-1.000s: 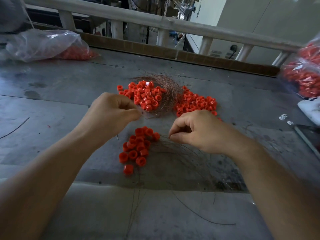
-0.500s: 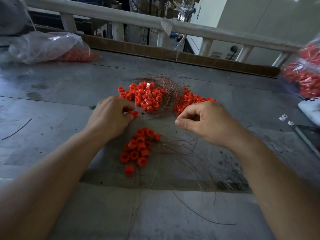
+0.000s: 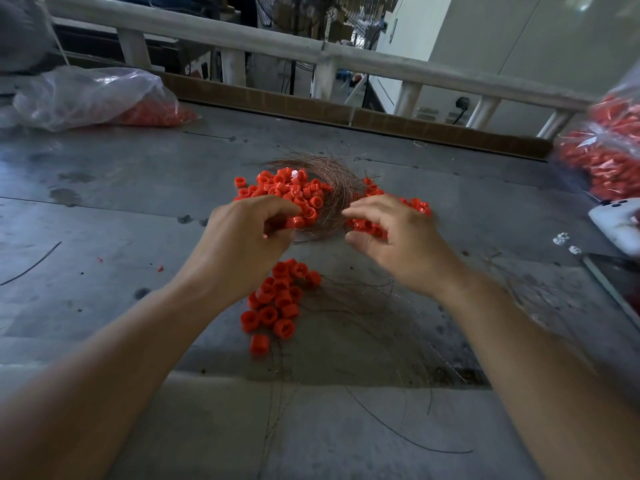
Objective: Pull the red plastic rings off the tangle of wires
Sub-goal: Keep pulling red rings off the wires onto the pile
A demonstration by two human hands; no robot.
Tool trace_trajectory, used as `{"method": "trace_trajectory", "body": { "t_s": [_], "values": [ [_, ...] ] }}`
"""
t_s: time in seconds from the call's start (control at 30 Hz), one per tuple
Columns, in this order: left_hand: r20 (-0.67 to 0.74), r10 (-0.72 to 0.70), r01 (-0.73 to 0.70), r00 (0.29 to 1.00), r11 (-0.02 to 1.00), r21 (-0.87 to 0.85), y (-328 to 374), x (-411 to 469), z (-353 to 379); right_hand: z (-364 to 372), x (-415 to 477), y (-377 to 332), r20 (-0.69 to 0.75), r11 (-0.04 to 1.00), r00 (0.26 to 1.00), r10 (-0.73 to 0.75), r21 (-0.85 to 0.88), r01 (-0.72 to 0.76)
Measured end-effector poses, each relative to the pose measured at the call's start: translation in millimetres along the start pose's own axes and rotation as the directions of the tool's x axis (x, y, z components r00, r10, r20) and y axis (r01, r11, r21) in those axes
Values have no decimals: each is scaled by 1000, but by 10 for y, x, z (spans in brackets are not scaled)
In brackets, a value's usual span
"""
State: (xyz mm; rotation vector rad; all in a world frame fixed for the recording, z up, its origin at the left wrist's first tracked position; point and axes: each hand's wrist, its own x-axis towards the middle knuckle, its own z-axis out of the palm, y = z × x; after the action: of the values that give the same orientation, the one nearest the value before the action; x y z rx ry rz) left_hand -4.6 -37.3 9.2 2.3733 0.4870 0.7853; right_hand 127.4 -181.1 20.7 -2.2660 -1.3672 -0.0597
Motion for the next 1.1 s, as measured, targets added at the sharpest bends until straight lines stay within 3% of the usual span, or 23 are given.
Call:
{"method": "trace_trajectory", "body": {
  "t_s": [0.27,0.37,0.47,0.6,0.77,1.1],
  "values": [
    [22,24,-24,999,1000,-14,31,-14,-19,220,72,88,251,987,967,-38,-140,75],
    [18,19,-18,1000,999,-27,27,-19,-23,209,77,95,172,991,983,-64,-109,83],
    [20,7,-6,1000,999,-50,32,-24,-26,158,53,42,-67,992,990,-124,2,125],
    [43,0,5,999,993,-119,60,-28,-53,61,-9,-71,-351,951,894,-280,27,308],
    [78,-36,61,996,935,-349,145,-61,-91,100,-78,-205,-283,872,826,-487,-103,479],
    [103,-77,107,992,937,-332,129,-72,-55,114,-109,-233,-211,839,812,-544,-129,528]
  ]
}}
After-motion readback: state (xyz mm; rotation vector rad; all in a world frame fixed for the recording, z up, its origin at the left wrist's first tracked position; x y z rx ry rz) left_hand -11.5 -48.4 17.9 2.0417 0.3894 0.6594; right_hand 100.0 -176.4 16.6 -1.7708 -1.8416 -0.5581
